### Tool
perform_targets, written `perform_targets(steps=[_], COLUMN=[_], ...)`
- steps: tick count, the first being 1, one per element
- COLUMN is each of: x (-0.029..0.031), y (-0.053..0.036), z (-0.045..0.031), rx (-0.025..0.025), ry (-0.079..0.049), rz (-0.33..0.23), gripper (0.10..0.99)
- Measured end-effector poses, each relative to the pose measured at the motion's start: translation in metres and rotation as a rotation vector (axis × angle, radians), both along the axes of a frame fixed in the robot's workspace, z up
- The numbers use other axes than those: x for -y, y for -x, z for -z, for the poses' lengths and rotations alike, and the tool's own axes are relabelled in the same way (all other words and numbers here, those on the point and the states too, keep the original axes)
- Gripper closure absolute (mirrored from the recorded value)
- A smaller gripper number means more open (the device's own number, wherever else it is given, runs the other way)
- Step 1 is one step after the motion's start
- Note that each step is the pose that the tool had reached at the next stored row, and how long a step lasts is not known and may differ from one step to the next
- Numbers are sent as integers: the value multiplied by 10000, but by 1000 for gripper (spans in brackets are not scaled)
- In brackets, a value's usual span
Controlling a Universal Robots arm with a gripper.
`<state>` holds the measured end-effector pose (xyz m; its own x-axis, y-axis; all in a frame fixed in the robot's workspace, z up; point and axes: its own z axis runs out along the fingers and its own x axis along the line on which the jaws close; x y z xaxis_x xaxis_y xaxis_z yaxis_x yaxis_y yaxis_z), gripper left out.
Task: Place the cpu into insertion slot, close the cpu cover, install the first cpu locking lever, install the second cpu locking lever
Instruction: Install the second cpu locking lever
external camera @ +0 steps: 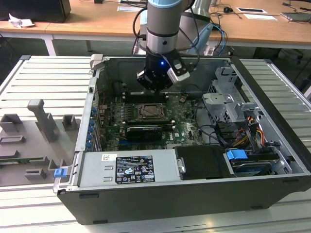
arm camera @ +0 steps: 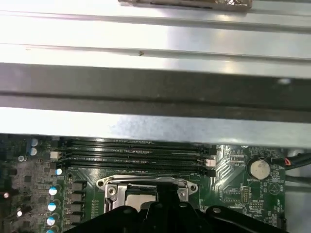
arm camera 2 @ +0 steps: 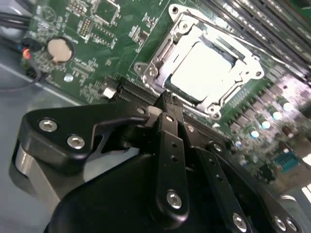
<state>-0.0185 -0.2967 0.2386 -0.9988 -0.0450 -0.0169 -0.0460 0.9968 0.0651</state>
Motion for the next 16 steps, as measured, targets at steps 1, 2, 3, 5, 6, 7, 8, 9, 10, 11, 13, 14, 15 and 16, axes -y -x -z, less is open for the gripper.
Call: perform_targets(steps=[1,2,3,5,6,7,8,9,10,11,13,14,15,16], x=[0,0,1,41,86,133,174,206,248,304,386,461,494,519], y=[0,0,0,0,1,2,2,2,2,3,2,3,3,3], z=[-51,-91,-119,-119,-118,-115,-110,-105,-98,-87,-69,-55,-50,-41], rx=[-1,-1,0,-1,-2,0,-1,0,-1,-1,0,-1,-1,-1], ry=[1,4,7,7,7,6,7,5,7,6,5,6,7,7], rz=[0,-1,-1,-1,1,0,-1,-1,0,0,0,-1,0,-5], gripper=[980,980,980,980,980,980,980,980,980,980,980,980,980,980])
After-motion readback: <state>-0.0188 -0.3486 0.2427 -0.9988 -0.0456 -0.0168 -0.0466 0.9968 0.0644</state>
